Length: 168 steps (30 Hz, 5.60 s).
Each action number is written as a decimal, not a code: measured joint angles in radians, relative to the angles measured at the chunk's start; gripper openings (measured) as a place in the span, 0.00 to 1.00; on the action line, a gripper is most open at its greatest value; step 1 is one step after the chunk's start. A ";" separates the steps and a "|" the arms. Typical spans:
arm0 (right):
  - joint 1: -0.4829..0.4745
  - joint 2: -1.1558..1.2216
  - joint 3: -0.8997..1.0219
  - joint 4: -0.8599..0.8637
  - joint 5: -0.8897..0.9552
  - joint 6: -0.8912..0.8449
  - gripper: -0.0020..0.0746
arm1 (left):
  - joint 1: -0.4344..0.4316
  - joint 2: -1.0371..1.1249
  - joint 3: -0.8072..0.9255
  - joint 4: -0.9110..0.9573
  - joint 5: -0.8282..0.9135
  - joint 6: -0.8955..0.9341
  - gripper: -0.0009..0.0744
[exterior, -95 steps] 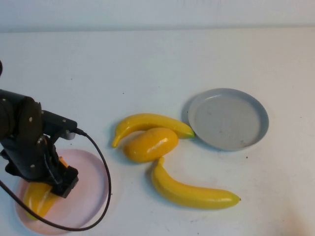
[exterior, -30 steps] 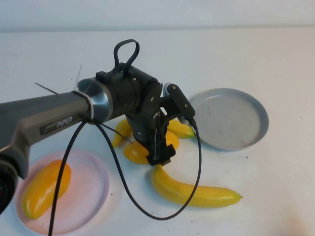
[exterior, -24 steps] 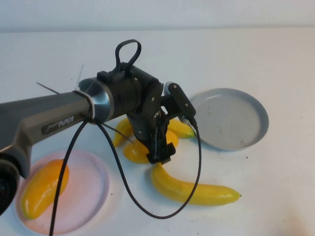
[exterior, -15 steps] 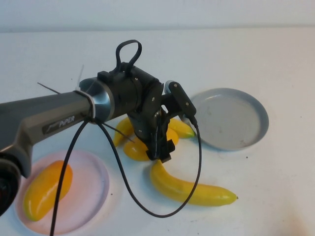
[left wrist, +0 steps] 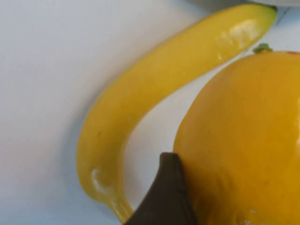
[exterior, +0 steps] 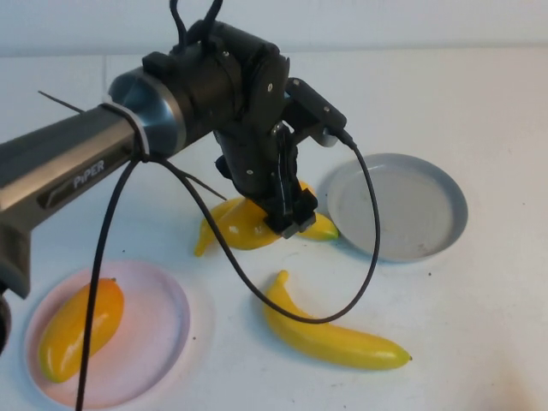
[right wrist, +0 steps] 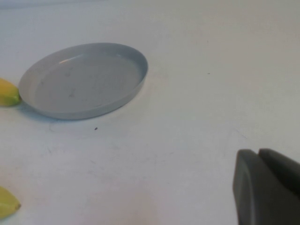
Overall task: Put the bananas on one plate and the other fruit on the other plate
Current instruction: Put one type of fruit in the left plate, then put another type of fruit in the right plate
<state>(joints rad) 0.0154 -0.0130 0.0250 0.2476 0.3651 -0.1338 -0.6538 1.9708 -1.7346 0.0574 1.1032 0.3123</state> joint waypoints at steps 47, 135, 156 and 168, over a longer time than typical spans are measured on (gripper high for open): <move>0.000 0.000 0.000 0.000 0.000 0.000 0.00 | 0.000 -0.428 0.800 0.216 -0.229 -0.529 0.75; 0.000 0.000 0.000 0.000 0.000 0.000 0.00 | 0.000 -1.241 1.178 0.262 -0.714 -0.734 0.01; 0.000 0.000 0.000 0.000 0.000 0.000 0.00 | 0.120 -1.515 1.492 0.092 -1.087 -0.431 0.01; 0.000 0.000 0.000 0.000 0.000 0.000 0.00 | 0.593 -1.979 1.696 -0.041 -1.120 -0.335 0.01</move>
<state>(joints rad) 0.0154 -0.0130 0.0250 0.2476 0.3651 -0.1338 -0.0603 -0.0081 -0.0389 0.0161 -0.0170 -0.0228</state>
